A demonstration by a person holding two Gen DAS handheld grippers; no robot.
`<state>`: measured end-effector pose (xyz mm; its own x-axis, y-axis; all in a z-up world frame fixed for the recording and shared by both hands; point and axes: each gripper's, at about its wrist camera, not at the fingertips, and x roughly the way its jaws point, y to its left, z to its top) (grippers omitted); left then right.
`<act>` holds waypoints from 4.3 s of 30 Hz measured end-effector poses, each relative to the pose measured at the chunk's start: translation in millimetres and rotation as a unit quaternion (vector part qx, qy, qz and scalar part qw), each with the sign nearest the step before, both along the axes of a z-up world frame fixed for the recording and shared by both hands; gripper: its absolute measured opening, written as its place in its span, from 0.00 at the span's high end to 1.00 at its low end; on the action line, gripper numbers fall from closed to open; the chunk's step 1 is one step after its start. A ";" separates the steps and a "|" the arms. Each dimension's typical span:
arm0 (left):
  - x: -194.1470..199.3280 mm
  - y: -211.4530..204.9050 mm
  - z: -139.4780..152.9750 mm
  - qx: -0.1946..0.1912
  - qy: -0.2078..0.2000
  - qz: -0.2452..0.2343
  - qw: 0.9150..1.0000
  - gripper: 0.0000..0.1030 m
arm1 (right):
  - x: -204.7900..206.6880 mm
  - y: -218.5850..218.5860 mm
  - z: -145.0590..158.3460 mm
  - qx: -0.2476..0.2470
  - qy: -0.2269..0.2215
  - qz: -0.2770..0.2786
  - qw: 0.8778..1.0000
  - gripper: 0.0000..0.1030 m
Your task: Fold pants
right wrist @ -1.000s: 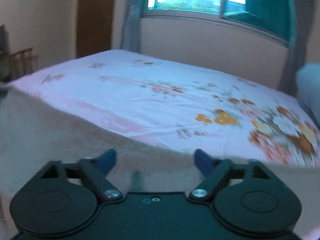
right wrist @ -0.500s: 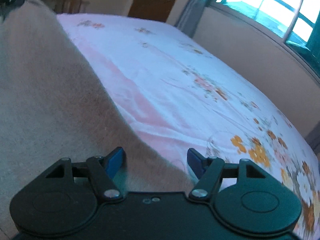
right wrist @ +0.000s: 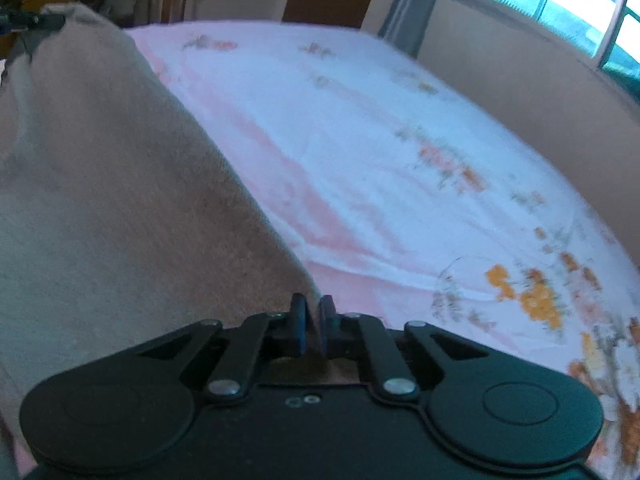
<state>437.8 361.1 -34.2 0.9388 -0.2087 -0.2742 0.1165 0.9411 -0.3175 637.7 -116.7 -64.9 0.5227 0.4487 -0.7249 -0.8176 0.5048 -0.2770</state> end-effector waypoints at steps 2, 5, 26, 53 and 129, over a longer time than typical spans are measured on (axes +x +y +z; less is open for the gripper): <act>-1.7 -0.2 4.5 0.002 -0.003 0.001 1.000 0.82 | -10.0 -3.3 12.9 0.005 -0.025 -0.004 1.000 1.00; -7.3 -0.8 11.7 0.004 -0.007 0.000 1.000 0.82 | -36.5 -12.2 36.0 0.005 -0.065 -0.010 0.998 1.00; -158.9 -32.3 23.1 0.065 0.039 -0.134 0.988 0.79 | -337.2 -52.1 45.2 -0.095 -0.171 -0.057 0.979 1.00; -240.4 -61.2 -27.7 -0.279 0.143 0.080 0.946 0.17 | -338.7 -144.4 34.2 0.302 0.111 -0.406 0.855 0.69; -201.4 -21.5 -46.7 -0.297 0.180 0.049 0.937 0.10 | -373.3 -191.8 -17.7 0.401 0.229 -0.456 0.761 0.87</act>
<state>236.4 339.6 -80.9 0.8304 -0.3426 -0.4393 -0.1757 0.5873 -0.7901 264.3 -308.5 -82.6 0.6569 0.4453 -0.6084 0.0560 0.7760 0.6283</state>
